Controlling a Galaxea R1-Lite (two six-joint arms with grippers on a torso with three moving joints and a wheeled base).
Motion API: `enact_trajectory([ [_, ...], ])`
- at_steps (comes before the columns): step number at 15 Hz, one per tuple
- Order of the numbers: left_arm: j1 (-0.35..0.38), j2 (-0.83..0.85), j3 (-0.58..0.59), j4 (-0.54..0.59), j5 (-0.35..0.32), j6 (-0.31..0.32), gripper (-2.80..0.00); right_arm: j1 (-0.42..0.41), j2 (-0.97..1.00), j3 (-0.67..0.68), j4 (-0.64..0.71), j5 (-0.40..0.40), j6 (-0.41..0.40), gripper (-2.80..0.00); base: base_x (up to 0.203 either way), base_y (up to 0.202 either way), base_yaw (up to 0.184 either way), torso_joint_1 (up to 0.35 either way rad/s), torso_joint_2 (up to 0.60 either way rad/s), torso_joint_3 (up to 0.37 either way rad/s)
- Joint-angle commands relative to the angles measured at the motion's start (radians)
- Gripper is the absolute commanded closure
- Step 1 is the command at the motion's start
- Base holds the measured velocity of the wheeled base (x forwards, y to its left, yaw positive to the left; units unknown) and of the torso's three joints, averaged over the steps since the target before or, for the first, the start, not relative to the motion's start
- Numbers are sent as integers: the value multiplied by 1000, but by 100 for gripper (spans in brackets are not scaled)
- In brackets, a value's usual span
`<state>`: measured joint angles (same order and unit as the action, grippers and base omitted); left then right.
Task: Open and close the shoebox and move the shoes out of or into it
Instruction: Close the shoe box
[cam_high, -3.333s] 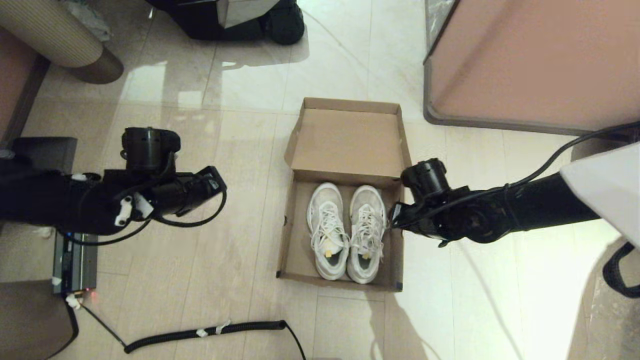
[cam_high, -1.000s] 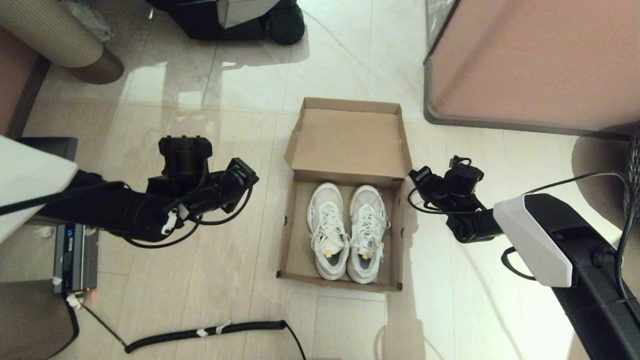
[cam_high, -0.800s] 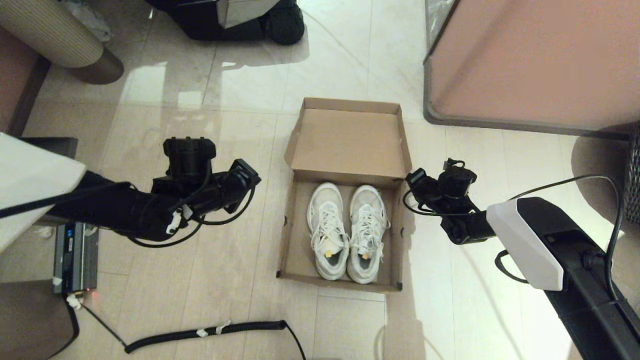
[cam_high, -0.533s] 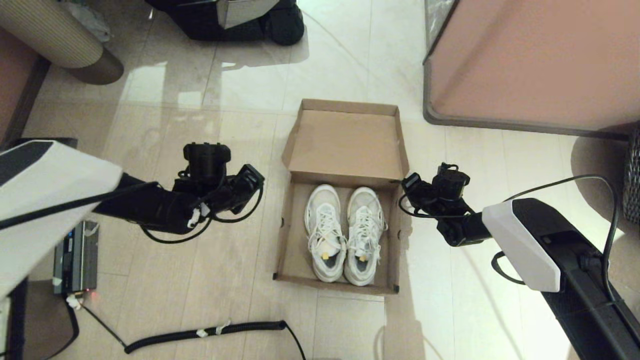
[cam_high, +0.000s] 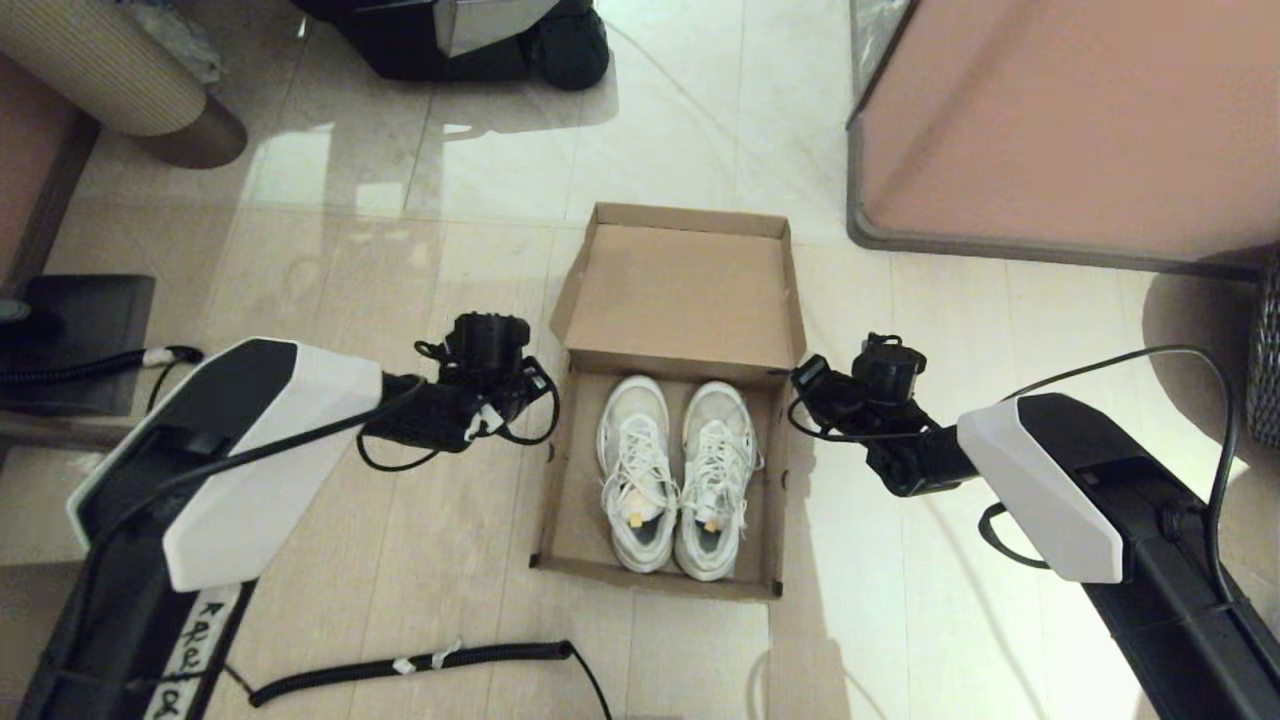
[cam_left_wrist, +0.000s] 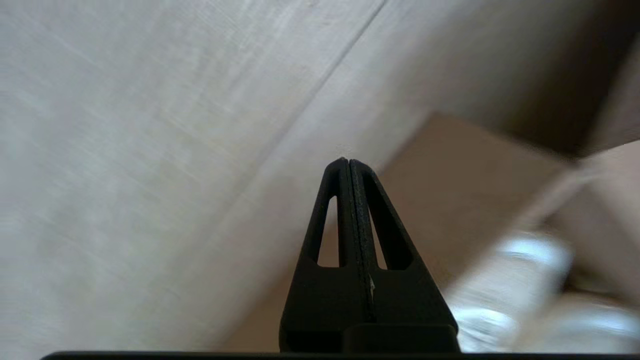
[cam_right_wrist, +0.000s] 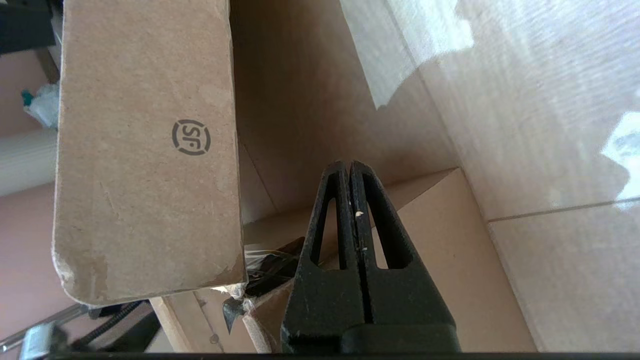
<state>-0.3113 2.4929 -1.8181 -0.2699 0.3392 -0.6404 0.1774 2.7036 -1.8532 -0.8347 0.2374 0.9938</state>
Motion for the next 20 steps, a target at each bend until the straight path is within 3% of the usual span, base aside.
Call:
enact_trajectory([
  [1,2,100,-50,1,29,40,0,2,-9,1,-4,1,2,0,0,0,0,0,0,0],
  [7,-21,189,-115,103,26,38,0,4,-32,41,-3,2,-15,0,0,0,0,0,0,0],
  [11,-74,171,-100,188,27,-45,0,2,-54,110,-3,2,-20,0,0,0,0,0,0,0],
  [16,-101,79,104,225,29,-116,0,2,-123,333,-30,2,-66,0,0,0,0,0,0,0],
  [20,-91,24,223,171,35,-159,0,2,-223,581,-130,3,-81,0,0,0,0,0,0,0],
])
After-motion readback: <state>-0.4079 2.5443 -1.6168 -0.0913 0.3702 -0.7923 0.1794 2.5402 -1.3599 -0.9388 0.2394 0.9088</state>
